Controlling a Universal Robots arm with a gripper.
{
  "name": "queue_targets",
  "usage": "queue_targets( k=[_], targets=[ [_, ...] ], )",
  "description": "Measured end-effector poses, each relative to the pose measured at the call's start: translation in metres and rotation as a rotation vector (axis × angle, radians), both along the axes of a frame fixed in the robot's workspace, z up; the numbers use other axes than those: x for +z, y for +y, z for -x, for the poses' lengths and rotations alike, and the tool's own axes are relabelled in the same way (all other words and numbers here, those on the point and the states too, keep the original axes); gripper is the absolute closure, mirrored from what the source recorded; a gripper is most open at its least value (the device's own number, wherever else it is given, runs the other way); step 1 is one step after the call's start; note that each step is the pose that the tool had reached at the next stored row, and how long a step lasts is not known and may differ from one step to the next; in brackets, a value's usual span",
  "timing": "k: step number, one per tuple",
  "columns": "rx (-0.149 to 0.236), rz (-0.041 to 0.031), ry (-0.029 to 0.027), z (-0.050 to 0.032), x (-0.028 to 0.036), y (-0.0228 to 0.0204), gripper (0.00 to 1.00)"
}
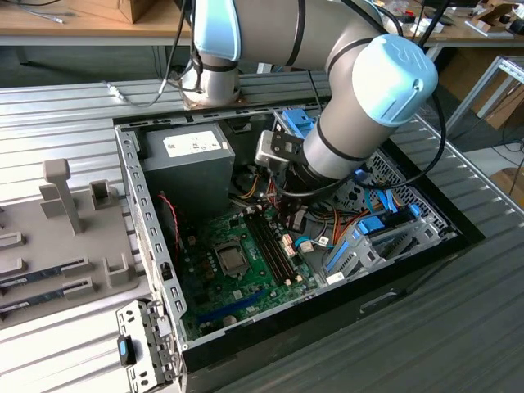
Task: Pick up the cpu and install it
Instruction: 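Close the cpu cover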
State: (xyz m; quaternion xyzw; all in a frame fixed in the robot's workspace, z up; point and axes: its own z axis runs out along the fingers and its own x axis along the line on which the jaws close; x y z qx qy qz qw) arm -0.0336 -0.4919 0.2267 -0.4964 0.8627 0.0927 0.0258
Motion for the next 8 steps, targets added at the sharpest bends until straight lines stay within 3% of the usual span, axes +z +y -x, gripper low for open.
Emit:
queue_targets(
  k=[4, 8],
  targets=[
    [0.0, -0.0001, -0.0019, 0.0137, 0.0, -0.0018, 0.89],
    [0.0, -0.0011, -0.0056, 0.0377, -0.0002, -0.006, 0.89]
  ],
)
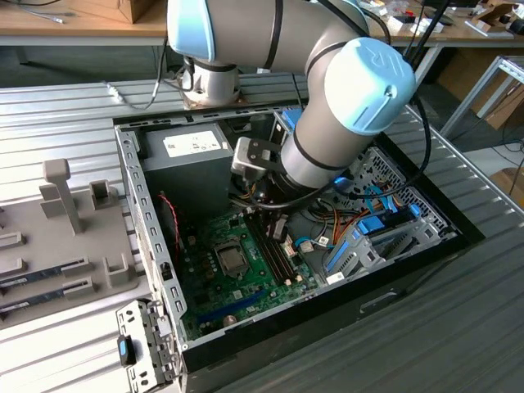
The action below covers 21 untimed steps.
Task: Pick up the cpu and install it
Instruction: 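Close the cpu cover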
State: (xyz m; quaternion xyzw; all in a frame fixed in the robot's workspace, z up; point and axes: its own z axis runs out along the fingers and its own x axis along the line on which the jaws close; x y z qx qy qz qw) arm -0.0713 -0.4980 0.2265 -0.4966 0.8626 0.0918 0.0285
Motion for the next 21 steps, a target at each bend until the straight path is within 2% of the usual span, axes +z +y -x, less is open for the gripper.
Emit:
queue_targets(
  k=[3, 5, 6, 8, 9, 10, 14, 18, 21],
  targets=[
    [0.0, -0.0014, -0.0015, 0.012, -0.0004, -0.0004, 0.89],
    [0.0, -0.0062, -0.002, 0.0189, -0.0008, -0.0004, 0.89],
    [0.0, -0.0152, -0.0021, 0.0232, -0.0013, -0.0004, 0.89],
    [0.0, -0.0305, -0.002, 0.0258, -0.0018, -0.0003, 0.89],
    [0.001, -0.0435, -0.0021, 0.0259, -0.0027, 0.0008, 0.89],
    [0.001, -0.0484, -0.0021, 0.026, -0.0037, 0.0025, 0.89],
    [0.004, -0.0548, -0.0021, 0.026, -0.0088, 0.009, 0.89],
    [0.005, -0.0549, -0.002, 0.026, -0.0151, 0.0149, 0.89],
    [0.007, -0.0547, -0.0018, 0.0253, -0.0169, 0.0175, 0.89]
  ],
)
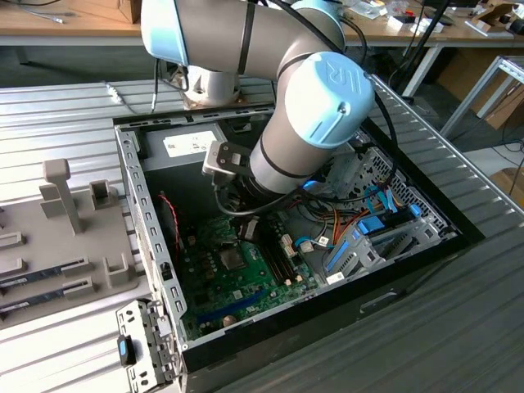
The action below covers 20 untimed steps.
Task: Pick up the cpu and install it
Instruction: 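Close the cpu cover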
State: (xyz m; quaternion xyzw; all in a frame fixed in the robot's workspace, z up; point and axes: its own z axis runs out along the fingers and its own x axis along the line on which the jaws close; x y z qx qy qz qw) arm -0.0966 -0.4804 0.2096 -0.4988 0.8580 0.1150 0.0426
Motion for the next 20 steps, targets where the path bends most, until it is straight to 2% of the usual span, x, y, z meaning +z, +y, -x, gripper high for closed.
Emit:
queue_targets(
  k=[1, 3, 6, 8, 12, 16, 20],
  targets=[
    [0.001, -0.0001, -0.0001, -0.0008, -0.0001, 0.0011, 0.89],
    [0.003, -0.0002, -0.0002, -0.0052, -0.0002, 0.0064, 0.89],
    [0.004, 0.0001, -0.0001, -0.0098, -0.0002, 0.0075, 0.89],
    [0.004, 0.0019, 0.0001, -0.016, 0.0001, 0.0103, 0.89],
    [0.004, 0.0054, 0.0004, -0.0203, 0.0003, 0.0161, 0.89],
    [0.0, 0.0056, 0.0006, -0.0212, 0.0019, 0.016, 0.89],
    [-0.001, 0.0065, 0.0005, -0.0214, 0.011, 0.0137, 0.89]
  ],
)
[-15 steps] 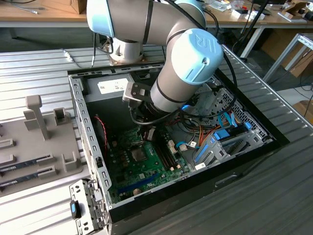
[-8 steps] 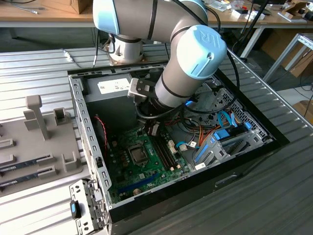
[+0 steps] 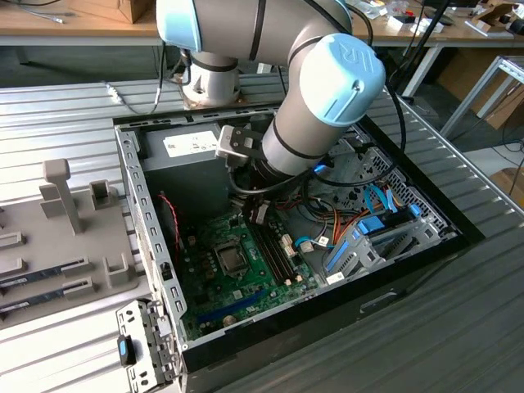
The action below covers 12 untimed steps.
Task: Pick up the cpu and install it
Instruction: 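Close the cpu cover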
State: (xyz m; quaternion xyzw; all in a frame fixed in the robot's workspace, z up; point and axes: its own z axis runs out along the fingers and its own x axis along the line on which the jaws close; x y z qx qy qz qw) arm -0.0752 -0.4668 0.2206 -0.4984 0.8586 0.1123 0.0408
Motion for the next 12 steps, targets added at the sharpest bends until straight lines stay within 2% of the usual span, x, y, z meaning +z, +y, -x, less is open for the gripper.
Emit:
queue_targets(
  k=[2, 4, 6, 8, 10, 11, 12],
  targets=[
    [0.0, 0.0019, 0.0, 0.0001, 0.003, -0.0026, 0.89],
    [-0.004, 0.0027, 0.0, 0.0001, 0.0033, -0.0039, 0.89],
    [-0.03, 0.0027, 0.0, 0.0, 0.0033, -0.004, 0.89],
    [-0.085, 0.0026, 0.0001, 0.0, 0.0032, -0.004, 0.89],
    [-0.117, 0.0027, 0.0001, 0.0, 0.0031, -0.004, 0.89],
    [-0.156, 0.0027, 0.0002, 0.0, 0.0026, -0.004, 0.89],
    [-0.173, 0.0026, 0.0001, 0.0, 0.0024, -0.004, 0.89]
  ],
)
